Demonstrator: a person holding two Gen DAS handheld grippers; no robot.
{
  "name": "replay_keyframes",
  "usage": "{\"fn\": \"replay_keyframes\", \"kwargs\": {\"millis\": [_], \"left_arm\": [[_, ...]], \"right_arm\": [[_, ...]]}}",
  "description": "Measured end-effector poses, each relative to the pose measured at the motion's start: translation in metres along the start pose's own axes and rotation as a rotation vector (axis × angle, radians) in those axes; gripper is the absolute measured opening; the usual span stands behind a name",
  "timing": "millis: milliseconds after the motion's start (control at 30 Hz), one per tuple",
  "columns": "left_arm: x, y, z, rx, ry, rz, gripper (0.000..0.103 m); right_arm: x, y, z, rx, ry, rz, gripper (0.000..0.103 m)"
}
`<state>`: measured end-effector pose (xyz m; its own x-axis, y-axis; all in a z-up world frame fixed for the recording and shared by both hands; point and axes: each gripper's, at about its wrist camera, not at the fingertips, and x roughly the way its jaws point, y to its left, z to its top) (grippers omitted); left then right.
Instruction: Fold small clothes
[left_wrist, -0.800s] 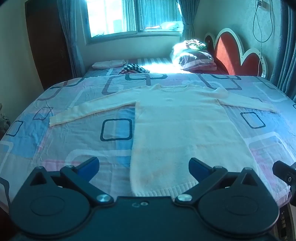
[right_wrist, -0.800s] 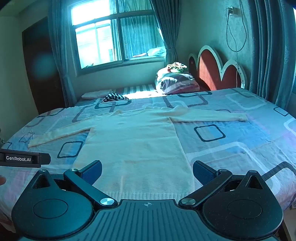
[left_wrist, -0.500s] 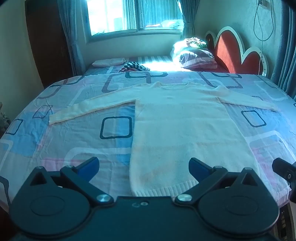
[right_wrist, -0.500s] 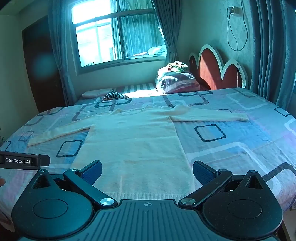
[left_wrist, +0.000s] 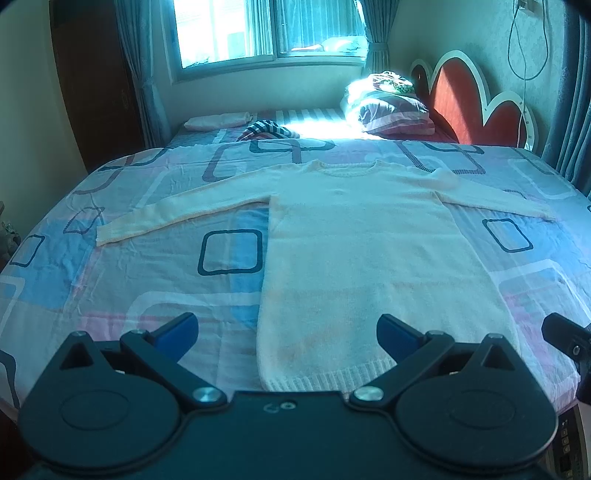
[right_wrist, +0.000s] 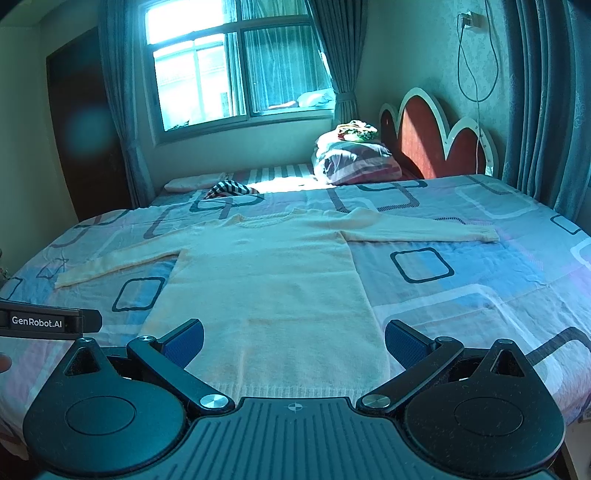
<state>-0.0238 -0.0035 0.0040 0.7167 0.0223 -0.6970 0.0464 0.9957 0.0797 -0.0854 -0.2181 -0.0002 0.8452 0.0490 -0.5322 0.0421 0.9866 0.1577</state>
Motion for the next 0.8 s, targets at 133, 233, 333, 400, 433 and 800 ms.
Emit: {"fn": "replay_keyframes", "kwargs": {"millis": [133,233,333,400,433,800], "left_arm": [[0.001,-0.001,-0.001,-0.001,0.002,0.000,0.102],[0.003,-0.001,-0.002,-0.002,0.005,0.001,0.102],[0.005,-0.001,-0.002,-0.004,0.006,0.000,0.102],[0.007,0.000,-0.001,-0.006,0.008,0.001,0.102],[0.008,0.001,-0.001,-0.007,0.009,0.002,0.102],[0.016,0.005,0.002,-0.012,0.017,0.006,0.102]], "right_arm": [[0.001,0.001,0.000,-0.013,-0.008,-0.008,0.103],[0.001,0.002,0.000,-0.021,-0.009,-0.010,0.103],[0.002,0.002,0.002,-0.044,-0.020,-0.021,0.103],[0.003,0.002,0.002,-0.050,-0.019,-0.024,0.103],[0.003,0.002,0.002,-0.036,-0.015,-0.015,0.103],[0.008,-0.001,0.003,-0.033,-0.030,-0.013,0.103]]}}
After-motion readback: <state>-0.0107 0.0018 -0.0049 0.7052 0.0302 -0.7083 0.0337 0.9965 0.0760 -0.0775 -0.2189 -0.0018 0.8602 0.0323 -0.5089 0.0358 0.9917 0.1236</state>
